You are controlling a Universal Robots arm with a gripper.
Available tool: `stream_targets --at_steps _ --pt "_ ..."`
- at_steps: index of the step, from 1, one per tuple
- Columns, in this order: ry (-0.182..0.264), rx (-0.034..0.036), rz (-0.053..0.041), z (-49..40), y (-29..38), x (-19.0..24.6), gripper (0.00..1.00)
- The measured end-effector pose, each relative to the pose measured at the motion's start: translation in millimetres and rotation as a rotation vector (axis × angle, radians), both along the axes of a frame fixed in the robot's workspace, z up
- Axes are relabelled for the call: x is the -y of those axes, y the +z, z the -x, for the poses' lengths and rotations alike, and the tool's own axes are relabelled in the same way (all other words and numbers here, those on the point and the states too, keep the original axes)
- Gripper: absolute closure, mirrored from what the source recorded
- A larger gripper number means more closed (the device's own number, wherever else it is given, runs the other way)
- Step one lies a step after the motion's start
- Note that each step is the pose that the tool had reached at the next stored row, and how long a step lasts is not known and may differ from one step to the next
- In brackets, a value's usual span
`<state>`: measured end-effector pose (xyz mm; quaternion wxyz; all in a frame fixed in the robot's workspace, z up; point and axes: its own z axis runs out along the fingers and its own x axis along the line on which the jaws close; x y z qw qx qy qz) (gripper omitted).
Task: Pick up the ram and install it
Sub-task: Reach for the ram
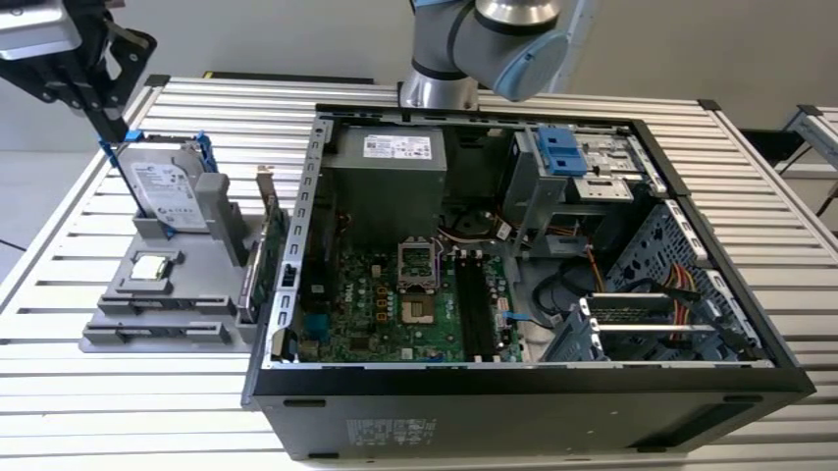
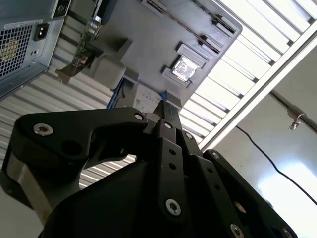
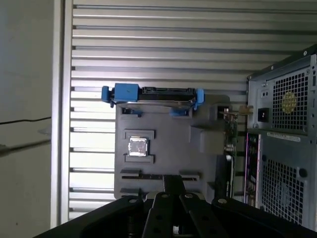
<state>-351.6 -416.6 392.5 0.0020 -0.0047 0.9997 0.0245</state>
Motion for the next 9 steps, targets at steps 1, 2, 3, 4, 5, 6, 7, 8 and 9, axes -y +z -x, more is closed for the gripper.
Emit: stream_targets --at_steps 1,2,3,4,5,6,7,8,9 --pt "0.0 0.0 0.0 -0.1 0.0 0.4 1.0" --pt "0.0 0.0001 -0.0001 -0.3 0.0 0.8 1.0" --pt "0.0 0.0001 -0.0001 -0.4 0.0 1.1 1.0" --pt "0.0 0.0001 -0.0001 -0.5 0.0 1.4 1.0" --pt "0.0 0.0001 -0.0001 -0.5 -0.1 1.7 1.0" --pt "0.0 0.0001 -0.0001 -0.6 -0.1 2.1 1.0" --pt "0.0 0.0 -0.0001 -0.7 0.0 2.4 1.0" --pt "0.0 0.0 0.0 -0.8 0.0 2.7 1.0" --pt "0.0 0.0001 0.0 -0.9 0.0 3.0 1.0"
